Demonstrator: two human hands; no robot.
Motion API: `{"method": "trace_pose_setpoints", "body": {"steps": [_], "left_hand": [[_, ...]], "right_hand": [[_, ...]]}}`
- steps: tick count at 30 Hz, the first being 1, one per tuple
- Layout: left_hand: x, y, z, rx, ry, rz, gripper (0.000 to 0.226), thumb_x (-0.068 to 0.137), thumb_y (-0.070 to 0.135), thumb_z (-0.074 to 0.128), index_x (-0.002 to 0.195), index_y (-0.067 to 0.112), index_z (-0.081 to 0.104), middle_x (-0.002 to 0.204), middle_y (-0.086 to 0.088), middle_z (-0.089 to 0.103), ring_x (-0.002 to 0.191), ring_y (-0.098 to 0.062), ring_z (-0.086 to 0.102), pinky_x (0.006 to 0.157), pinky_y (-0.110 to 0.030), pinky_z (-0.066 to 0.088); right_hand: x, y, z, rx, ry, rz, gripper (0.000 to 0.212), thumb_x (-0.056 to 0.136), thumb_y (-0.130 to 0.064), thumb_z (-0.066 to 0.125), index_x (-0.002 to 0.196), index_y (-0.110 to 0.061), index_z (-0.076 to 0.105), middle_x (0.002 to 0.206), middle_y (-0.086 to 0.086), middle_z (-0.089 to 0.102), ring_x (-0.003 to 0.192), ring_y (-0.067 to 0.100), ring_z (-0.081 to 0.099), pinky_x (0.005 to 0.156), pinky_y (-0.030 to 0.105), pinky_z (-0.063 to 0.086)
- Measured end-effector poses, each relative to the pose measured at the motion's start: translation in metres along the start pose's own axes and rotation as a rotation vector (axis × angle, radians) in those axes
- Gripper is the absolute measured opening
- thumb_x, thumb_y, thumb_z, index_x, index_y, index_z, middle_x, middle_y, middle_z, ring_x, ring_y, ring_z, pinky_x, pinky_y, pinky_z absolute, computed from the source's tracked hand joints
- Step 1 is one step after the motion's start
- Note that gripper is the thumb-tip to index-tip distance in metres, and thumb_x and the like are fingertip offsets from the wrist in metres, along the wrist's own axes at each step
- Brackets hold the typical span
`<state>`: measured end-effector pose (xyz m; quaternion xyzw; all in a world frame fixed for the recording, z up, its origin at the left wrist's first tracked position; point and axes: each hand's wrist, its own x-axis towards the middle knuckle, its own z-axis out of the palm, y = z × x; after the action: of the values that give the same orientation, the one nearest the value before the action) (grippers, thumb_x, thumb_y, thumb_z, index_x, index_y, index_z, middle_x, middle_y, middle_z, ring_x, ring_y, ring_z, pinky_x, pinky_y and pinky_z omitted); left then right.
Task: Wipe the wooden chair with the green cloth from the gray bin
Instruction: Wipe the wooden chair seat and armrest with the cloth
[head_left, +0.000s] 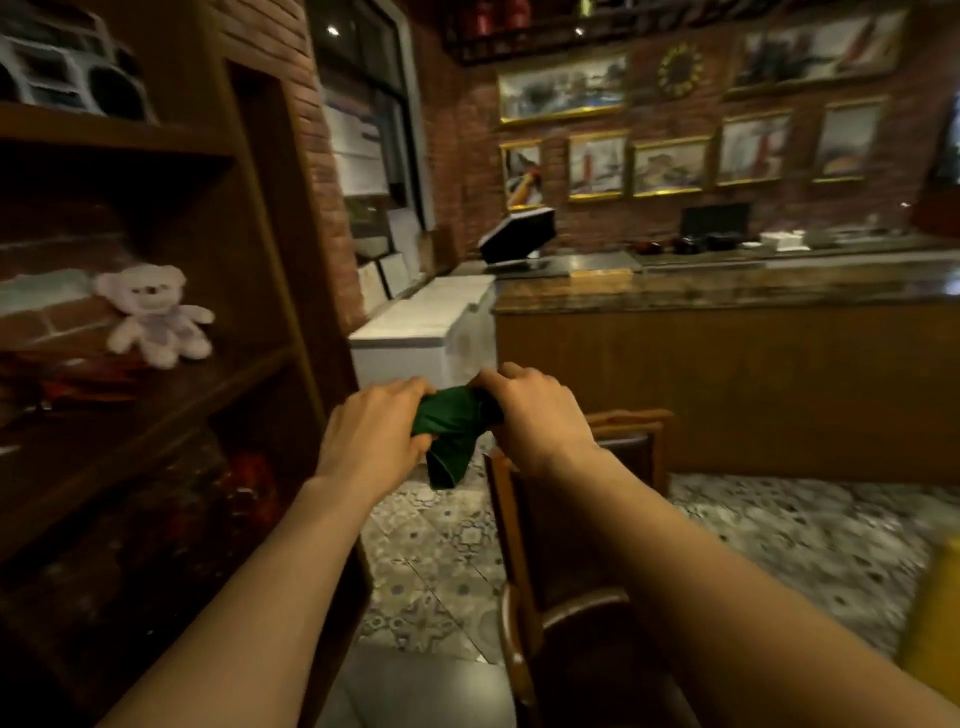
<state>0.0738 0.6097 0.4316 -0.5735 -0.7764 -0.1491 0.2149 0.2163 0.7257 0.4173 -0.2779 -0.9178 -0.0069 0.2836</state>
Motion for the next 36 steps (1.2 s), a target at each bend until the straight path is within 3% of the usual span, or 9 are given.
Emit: {"method": "trace_pose_setpoints", "body": {"steps": [3, 7, 12, 16, 22, 30, 36], "left_hand": [[0.007, 0.026, 0.037, -0.062, -0.039, 0.052, 0.044, 0.077, 0.033, 0.079, 0.116, 0.033, 0.058, 0.109, 0.005, 0.069, 0.099, -0.026, 0.065, 0.073, -0.041, 0.055], [0.005, 0.043, 0.087, -0.128, -0.091, 0.105, 0.043, 0.079, 0.035, 0.079, 0.117, 0.034, 0.059, 0.108, 0.006, 0.069, 0.096, -0.025, 0.065, 0.072, -0.039, 0.055], [-0.015, 0.047, 0.155, -0.22, -0.215, 0.135, 0.046, 0.079, 0.033, 0.079, 0.121, 0.03, 0.059, 0.112, 0.003, 0.069, 0.1, -0.026, 0.065, 0.077, -0.041, 0.055], [-0.046, 0.043, 0.215, -0.28, -0.301, 0.141, 0.048, 0.077, 0.031, 0.082, 0.119, 0.03, 0.059, 0.111, 0.004, 0.069, 0.1, -0.024, 0.065, 0.076, -0.039, 0.056], [-0.11, 0.042, 0.313, -0.329, -0.477, 0.125, 0.049, 0.079, 0.031, 0.079, 0.122, 0.031, 0.056, 0.116, 0.005, 0.067, 0.106, -0.023, 0.062, 0.08, -0.04, 0.054], [-0.187, 0.045, 0.414, -0.365, -0.647, 0.112, 0.052, 0.081, 0.031, 0.077, 0.127, 0.032, 0.053, 0.12, 0.006, 0.065, 0.107, -0.021, 0.06, 0.081, -0.039, 0.055], [-0.231, 0.049, 0.463, -0.375, -0.703, 0.092, 0.071, 0.086, 0.032, 0.073, 0.147, 0.03, 0.037, 0.132, 0.0, 0.062, 0.115, -0.023, 0.061, 0.088, -0.04, 0.056]], "right_hand": [[-0.024, 0.035, 0.009, -0.013, -0.025, 0.057, 0.045, 0.085, -0.009, 0.072, 0.125, -0.022, 0.058, 0.11, 0.007, 0.062, 0.099, 0.034, 0.062, 0.065, 0.037, 0.039], [-0.049, 0.062, 0.036, -0.004, -0.077, 0.127, 0.044, 0.089, -0.008, 0.066, 0.131, -0.017, 0.057, 0.118, 0.012, 0.062, 0.103, 0.038, 0.061, 0.071, 0.044, 0.05], [-0.084, 0.079, 0.092, 0.008, -0.177, 0.219, 0.049, 0.089, -0.012, 0.067, 0.136, -0.023, 0.054, 0.123, 0.007, 0.061, 0.111, 0.035, 0.059, 0.076, 0.045, 0.051], [-0.118, 0.085, 0.148, 0.006, -0.269, 0.304, 0.05, 0.088, -0.018, 0.073, 0.134, -0.025, 0.054, 0.117, 0.004, 0.061, 0.109, 0.03, 0.06, 0.071, 0.037, 0.047], [-0.181, 0.089, 0.236, 0.017, -0.455, 0.401, 0.053, 0.093, -0.016, 0.067, 0.141, -0.028, 0.049, 0.13, 0.003, 0.059, 0.119, 0.028, 0.056, 0.086, 0.045, 0.056], [-0.256, 0.094, 0.33, 0.06, -0.658, 0.478, 0.048, 0.096, -0.024, 0.063, 0.141, -0.029, 0.048, 0.127, 0.001, 0.056, 0.117, 0.027, 0.052, 0.079, 0.04, 0.05], [-0.291, 0.1, 0.379, 0.11, -0.73, 0.475, 0.056, 0.098, -0.026, 0.06, 0.149, -0.033, 0.039, 0.131, -0.001, 0.052, 0.121, 0.024, 0.044, 0.082, 0.038, 0.052]]}}
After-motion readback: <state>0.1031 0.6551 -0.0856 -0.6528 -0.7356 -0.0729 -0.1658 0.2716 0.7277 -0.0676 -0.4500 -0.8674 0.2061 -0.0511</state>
